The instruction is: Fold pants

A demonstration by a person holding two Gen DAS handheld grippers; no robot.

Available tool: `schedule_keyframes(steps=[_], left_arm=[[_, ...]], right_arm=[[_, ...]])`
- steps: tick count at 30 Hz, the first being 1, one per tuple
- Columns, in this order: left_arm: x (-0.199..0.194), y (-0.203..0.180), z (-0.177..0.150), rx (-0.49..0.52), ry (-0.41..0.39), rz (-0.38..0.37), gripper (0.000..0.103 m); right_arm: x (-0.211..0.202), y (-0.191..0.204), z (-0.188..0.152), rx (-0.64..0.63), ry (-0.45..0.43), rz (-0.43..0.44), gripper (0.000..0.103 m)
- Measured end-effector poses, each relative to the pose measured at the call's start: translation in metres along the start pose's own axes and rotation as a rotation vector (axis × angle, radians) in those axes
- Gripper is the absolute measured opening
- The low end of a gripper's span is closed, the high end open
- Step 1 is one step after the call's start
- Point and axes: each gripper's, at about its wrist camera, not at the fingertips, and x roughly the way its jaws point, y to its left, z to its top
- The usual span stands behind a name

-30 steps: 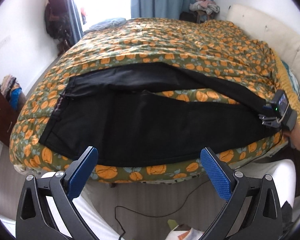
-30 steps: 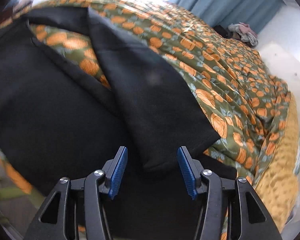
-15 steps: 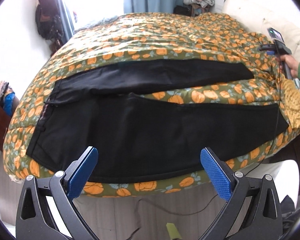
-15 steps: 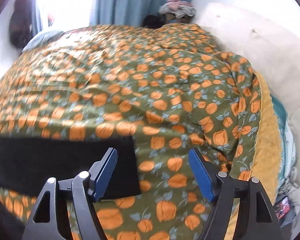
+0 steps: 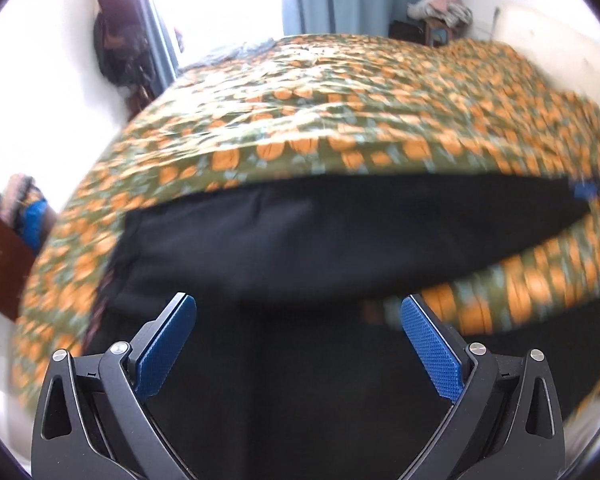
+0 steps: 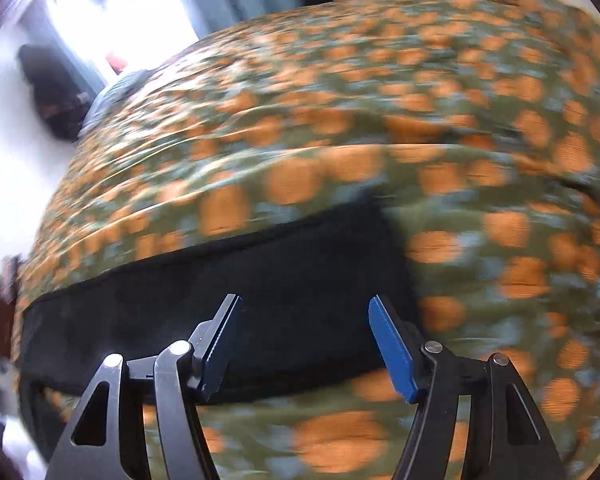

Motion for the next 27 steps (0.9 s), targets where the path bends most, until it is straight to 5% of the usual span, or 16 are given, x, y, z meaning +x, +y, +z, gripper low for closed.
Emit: schedule_keyframes(steps=[4,7,9,10,11,12,13,16,19,23,24,27], left_arm=[[0.111,-0.001,0.047,-0.047,0.141,0.024,0.102],[0.187,-0.023,0.045,0.008,0.316,0.061,0.103],[0.203,-0.031,0.046,0.039,0.307,0.112,0.103],[0.2,-0.032,0.05,0.04,0.299,0.118,0.103],[0.19,-0.031,0.055,0.04,0.283,0.109,0.102],[0.181,-0.029,0.059,0.043,0.263,0.1,0.102],[0.171,-0.026,0.062,0.046,0.233,0.094,0.102],[0.148,-0.005,0.061,0.06,0.164,0.109,0.102],[0.158,0.016,0.041,0.092,0.201,0.15,0.102],[0.155,0.045,0.009,0.072,0.217,0.147,0.103],[0.151,0.05,0.008,0.057,0.214,0.147,0.103],[0.143,0.06,0.008,0.031,0.205,0.178,0.102]], right_arm=[[0.036,0.115,-0.019,-0.131,0.111,0.283,0.067],[0.08,0.212,-0.044,-0.198,0.235,0.475,0.067],[0.121,0.268,-0.06,-0.267,0.342,0.463,0.068],[0.15,0.296,-0.069,-0.344,0.383,0.348,0.071],[0.165,0.312,-0.07,-0.391,0.37,0.268,0.076],[0.174,0.326,-0.063,-0.392,0.305,0.239,0.091],[0.175,0.331,-0.054,-0.359,0.266,0.248,0.094],[0.168,0.32,-0.026,-0.168,0.266,0.34,0.094],[0.134,0.282,-0.024,-0.094,0.267,0.48,0.094],[0.119,0.187,-0.042,-0.213,0.323,0.217,0.087],[0.114,0.148,-0.043,-0.204,0.315,0.156,0.072],[0.081,0.029,-0.039,-0.087,0.219,0.047,0.0]])
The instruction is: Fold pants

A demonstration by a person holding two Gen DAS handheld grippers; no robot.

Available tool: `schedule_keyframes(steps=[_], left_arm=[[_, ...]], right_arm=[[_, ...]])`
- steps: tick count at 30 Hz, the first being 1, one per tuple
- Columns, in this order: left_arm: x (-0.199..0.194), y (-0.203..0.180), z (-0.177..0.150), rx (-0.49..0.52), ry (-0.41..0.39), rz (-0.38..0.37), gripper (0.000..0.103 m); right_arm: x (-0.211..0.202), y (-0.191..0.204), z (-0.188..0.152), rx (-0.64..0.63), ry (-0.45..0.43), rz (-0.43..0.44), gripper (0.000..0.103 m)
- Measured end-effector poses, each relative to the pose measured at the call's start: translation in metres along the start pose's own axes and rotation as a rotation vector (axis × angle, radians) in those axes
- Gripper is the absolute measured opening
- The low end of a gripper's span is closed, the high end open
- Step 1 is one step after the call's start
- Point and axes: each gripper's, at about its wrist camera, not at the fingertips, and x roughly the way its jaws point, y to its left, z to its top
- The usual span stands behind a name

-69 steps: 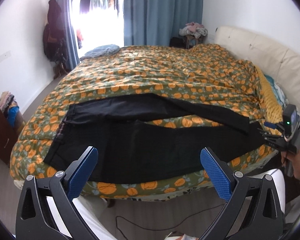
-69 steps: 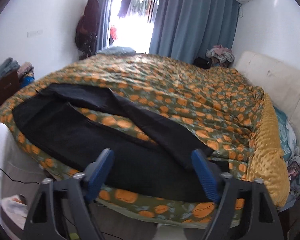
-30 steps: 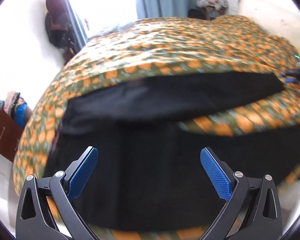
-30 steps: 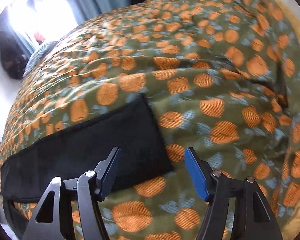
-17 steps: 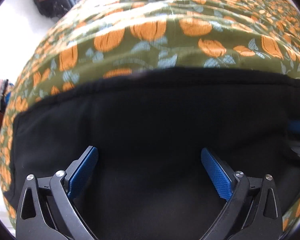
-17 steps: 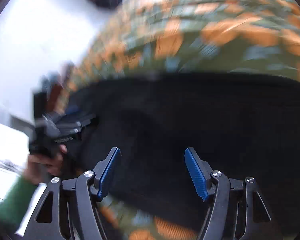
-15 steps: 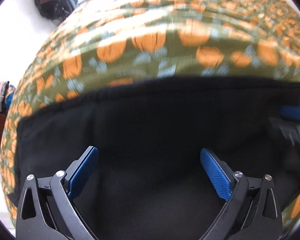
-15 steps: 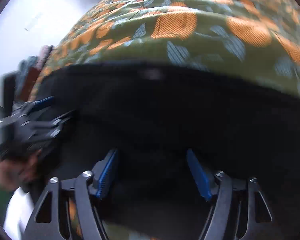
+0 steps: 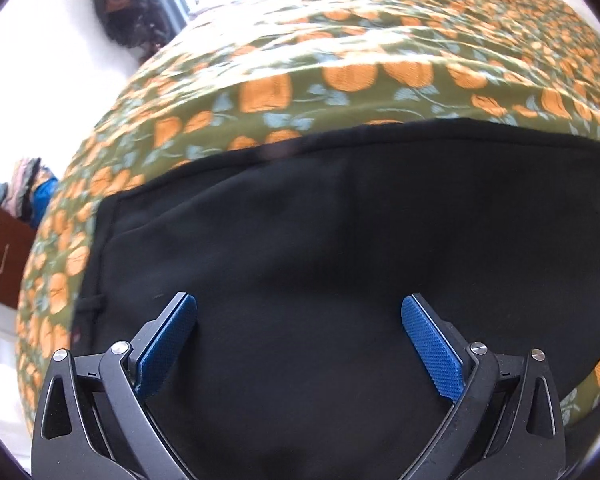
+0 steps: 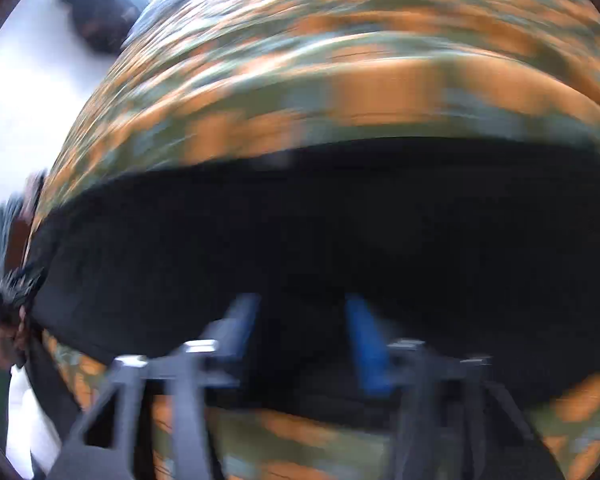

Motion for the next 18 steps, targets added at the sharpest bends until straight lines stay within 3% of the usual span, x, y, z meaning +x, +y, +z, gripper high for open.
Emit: schedule_keyframes(steps=[2,3,4,6,9,10,11,14,16,18], left_arm=[[-0.011,0.005,-0.002,-0.017,-0.035,-0.002,0.102],[-0.014,0.007,0.0,-0.028,-0.052,-0.007,0.102],[-0.016,0.01,0.0,-0.045,-0.072,-0.015,0.102],[-0.018,0.014,0.003,-0.075,-0.091,-0.031,0.102],[-0.002,0.014,0.004,-0.073,-0.098,-0.003,0.102],[0.014,0.01,0.0,-0.047,-0.07,0.028,0.103],[0.024,0.008,-0.006,-0.047,-0.061,0.013,0.103],[0.026,0.015,-0.007,-0.094,-0.086,-0.026,0.103],[0.025,0.012,-0.006,-0.086,-0.093,-0.006,0.103],[0.021,0.007,-0.008,-0.079,-0.108,0.006,0.103]], right_arm=[[-0.027,-0.053,-0.007,0.131,-0.038,-0.091,0.001],[-0.042,-0.063,-0.009,0.149,-0.071,-0.139,0.015],[-0.056,-0.063,-0.011,0.128,-0.103,-0.2,0.037],[-0.073,-0.047,-0.018,0.059,-0.158,-0.22,0.064],[-0.073,-0.02,-0.024,-0.003,-0.194,-0.159,0.065],[-0.071,-0.018,-0.024,-0.018,-0.198,-0.152,0.065],[-0.061,-0.009,-0.021,-0.025,-0.196,-0.15,0.065],[-0.028,-0.002,-0.007,0.058,-0.111,-0.219,0.065],[-0.033,0.001,-0.011,0.11,-0.153,-0.242,0.065],[-0.048,0.027,-0.02,0.088,-0.22,-0.192,0.068]])
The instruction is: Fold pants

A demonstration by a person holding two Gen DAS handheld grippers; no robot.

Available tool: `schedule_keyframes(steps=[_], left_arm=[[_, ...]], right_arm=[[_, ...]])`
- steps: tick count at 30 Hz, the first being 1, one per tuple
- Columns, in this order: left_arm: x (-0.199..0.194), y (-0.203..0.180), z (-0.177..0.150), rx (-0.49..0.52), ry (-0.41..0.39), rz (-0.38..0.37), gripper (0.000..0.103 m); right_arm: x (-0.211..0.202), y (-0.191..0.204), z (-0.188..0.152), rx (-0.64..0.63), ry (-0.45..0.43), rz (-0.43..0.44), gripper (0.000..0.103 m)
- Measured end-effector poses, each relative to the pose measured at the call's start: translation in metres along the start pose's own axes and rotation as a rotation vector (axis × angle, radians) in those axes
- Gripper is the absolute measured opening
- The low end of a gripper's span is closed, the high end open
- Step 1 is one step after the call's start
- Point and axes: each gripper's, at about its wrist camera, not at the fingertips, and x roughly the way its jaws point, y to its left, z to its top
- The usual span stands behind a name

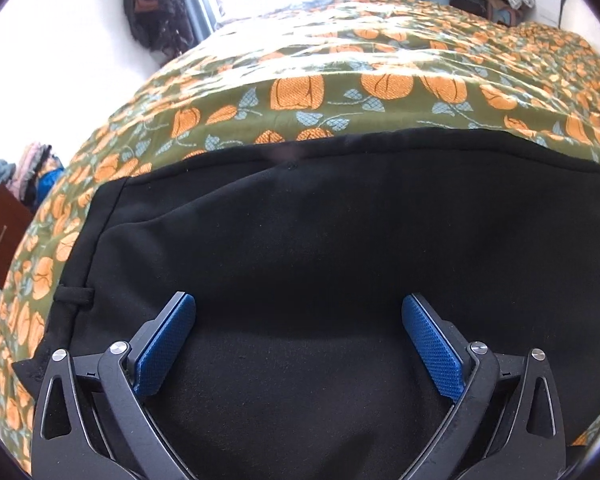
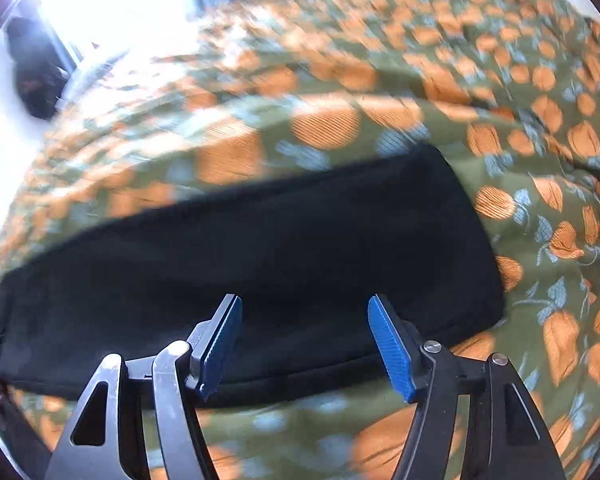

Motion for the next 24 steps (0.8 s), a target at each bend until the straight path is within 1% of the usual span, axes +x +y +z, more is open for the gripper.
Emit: schedule_keyframes(steps=[2,3,5,6,7,9,10,12,14,16,19,22,24], left_arm=[[0.0,-0.001,-0.001,-0.005,0.001,-0.008,0.103],[0.001,0.002,-0.002,-0.012,0.005,-0.02,0.103],[0.002,0.007,-0.001,-0.021,0.007,-0.033,0.103],[0.002,0.007,-0.001,-0.02,0.007,-0.031,0.103],[0.002,0.007,-0.001,-0.018,0.007,-0.028,0.103],[0.002,0.007,-0.001,-0.018,0.006,-0.029,0.103],[0.002,0.007,-0.002,-0.018,0.006,-0.029,0.103],[0.002,0.007,-0.001,-0.018,0.006,-0.029,0.103],[0.002,0.007,-0.001,-0.018,0.006,-0.029,0.103],[0.002,0.007,-0.001,-0.018,0.007,-0.029,0.103],[0.002,0.007,-0.001,-0.018,0.007,-0.028,0.103],[0.002,0.007,-0.001,-0.018,0.006,-0.029,0.103],[0.002,0.007,-0.001,-0.018,0.006,-0.029,0.103]], right_arm=[[-0.019,0.024,-0.012,-0.027,-0.05,0.045,0.074],[-0.034,0.042,-0.022,-0.047,-0.082,0.083,0.077],[-0.05,0.068,-0.037,-0.076,-0.124,0.132,0.082],[-0.057,0.081,-0.045,-0.101,-0.142,0.155,0.086],[-0.064,0.094,-0.055,-0.138,-0.151,0.163,0.086],[-0.073,0.117,-0.074,-0.214,-0.167,0.143,0.088],[-0.07,0.127,-0.081,-0.248,-0.158,0.135,0.088],[-0.071,0.139,-0.101,-0.275,-0.144,0.108,0.088],[-0.077,0.144,-0.121,-0.259,-0.143,0.121,0.088],[-0.09,0.145,-0.143,-0.224,-0.161,0.142,0.088],[-0.122,0.152,-0.181,-0.179,-0.186,0.157,0.088],[-0.149,0.158,-0.213,-0.147,-0.188,0.169,0.088],[-0.166,0.163,-0.23,-0.143,-0.205,0.175,0.088]])
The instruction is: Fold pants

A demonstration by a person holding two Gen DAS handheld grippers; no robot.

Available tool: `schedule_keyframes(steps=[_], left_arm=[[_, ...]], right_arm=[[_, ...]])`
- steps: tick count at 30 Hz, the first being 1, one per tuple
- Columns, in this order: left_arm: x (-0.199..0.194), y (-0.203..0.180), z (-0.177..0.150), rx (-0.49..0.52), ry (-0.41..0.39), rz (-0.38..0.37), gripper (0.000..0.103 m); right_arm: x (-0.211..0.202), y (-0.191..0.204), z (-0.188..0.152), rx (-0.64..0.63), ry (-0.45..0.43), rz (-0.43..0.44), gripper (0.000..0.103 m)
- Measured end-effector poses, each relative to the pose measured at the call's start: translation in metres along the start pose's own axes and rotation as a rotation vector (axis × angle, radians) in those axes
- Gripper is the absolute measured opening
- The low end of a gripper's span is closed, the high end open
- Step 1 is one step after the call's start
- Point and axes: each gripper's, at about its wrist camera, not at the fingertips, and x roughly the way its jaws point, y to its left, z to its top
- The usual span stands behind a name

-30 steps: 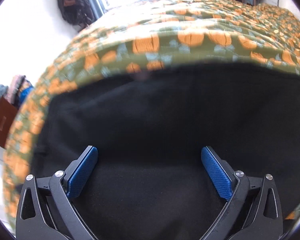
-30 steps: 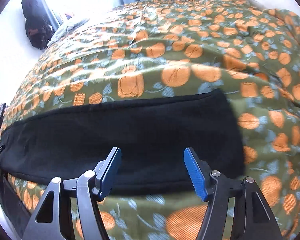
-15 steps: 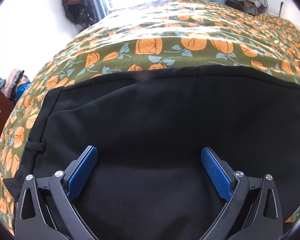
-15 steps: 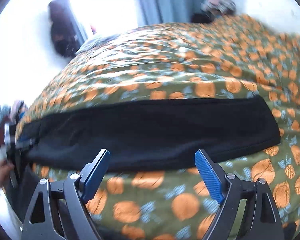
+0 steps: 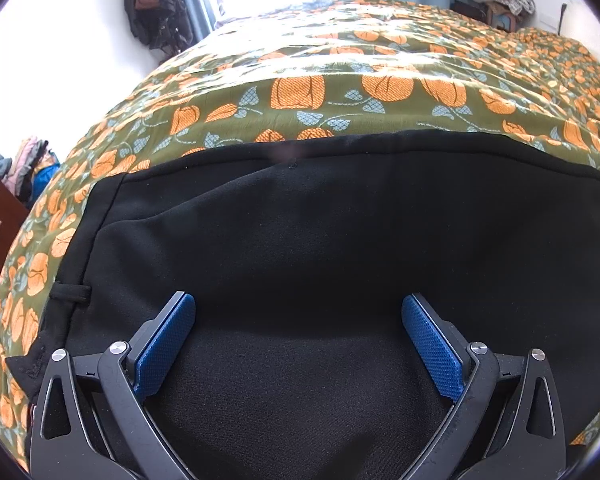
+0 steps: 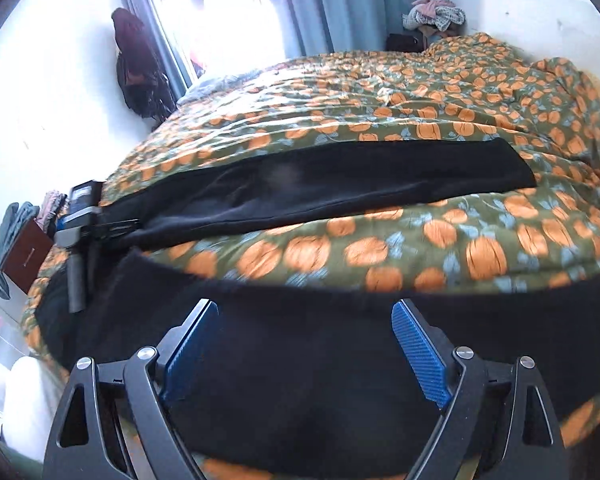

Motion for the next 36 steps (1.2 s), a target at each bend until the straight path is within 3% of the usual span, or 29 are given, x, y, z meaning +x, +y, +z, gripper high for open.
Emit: schedule_keyframes(steps=[5,12,15,21,27,36], left_arm=[[0.0,0.0,0.0,0.0,0.0,0.0,0.103],[0.0,0.0,0.0,0.0,-0.001,-0.001,0.103],[0.0,0.0,0.0,0.0,-0.001,-0.001,0.103],[0.0,0.0,0.0,0.0,-0.001,-0.002,0.103],[0.0,0.0,0.0,0.0,-0.001,-0.002,0.103],[0.0,0.0,0.0,0.0,-0.001,-0.002,0.103]], right_arm=[[-0.013,0.01,0.002,-0.029,-0.065,-0.002,0.095],[0.053,-0.016,0.027,0.0,-0.133,-0.016,0.095],[0.078,-0.036,0.038,0.085,-0.102,0.036,0.095],[0.106,-0.06,0.046,0.067,-0.021,-0.02,0.095],[0.129,-0.083,0.045,0.171,0.07,0.017,0.095],[0.128,-0.086,0.036,0.147,0.075,0.033,0.095]])
